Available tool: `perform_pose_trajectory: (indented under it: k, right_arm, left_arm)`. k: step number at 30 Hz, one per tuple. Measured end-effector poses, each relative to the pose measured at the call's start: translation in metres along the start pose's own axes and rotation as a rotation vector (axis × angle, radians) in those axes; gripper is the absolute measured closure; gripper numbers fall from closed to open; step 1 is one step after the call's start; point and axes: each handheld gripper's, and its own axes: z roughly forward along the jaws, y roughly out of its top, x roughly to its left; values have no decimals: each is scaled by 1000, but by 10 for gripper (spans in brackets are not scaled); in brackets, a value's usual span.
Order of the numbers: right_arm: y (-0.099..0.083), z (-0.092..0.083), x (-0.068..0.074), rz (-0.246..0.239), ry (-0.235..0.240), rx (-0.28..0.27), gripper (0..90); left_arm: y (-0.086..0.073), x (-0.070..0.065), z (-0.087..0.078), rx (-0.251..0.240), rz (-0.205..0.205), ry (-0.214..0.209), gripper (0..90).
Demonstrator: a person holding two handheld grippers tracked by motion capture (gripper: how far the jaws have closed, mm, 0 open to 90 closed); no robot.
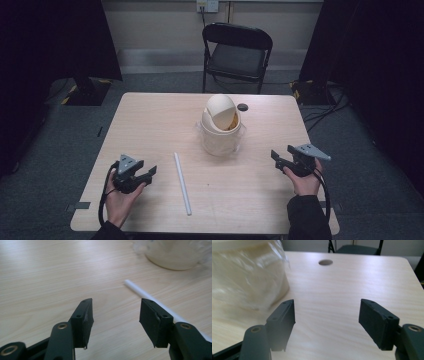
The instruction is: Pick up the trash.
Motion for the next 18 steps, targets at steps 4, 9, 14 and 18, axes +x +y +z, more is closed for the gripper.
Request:
perform_pose_trajectory:
  k: [4,9,14,18]
  right_arm:
    - [-8,-1,-3,14,-12,5,290]
    - [-13,1,-3,10,-11,23,290]
    - [-13,1,-4,10,-15,21,292]
    - [-15,2,-3,9,-14,29,298]
  left_arm:
    - [9,-27,20,52,1,-10,443]
    - [10,-50,37,87,18,0,462]
    - [9,-63,48,120,21,7,496]
    - [8,-65,55,170,32,0,525]
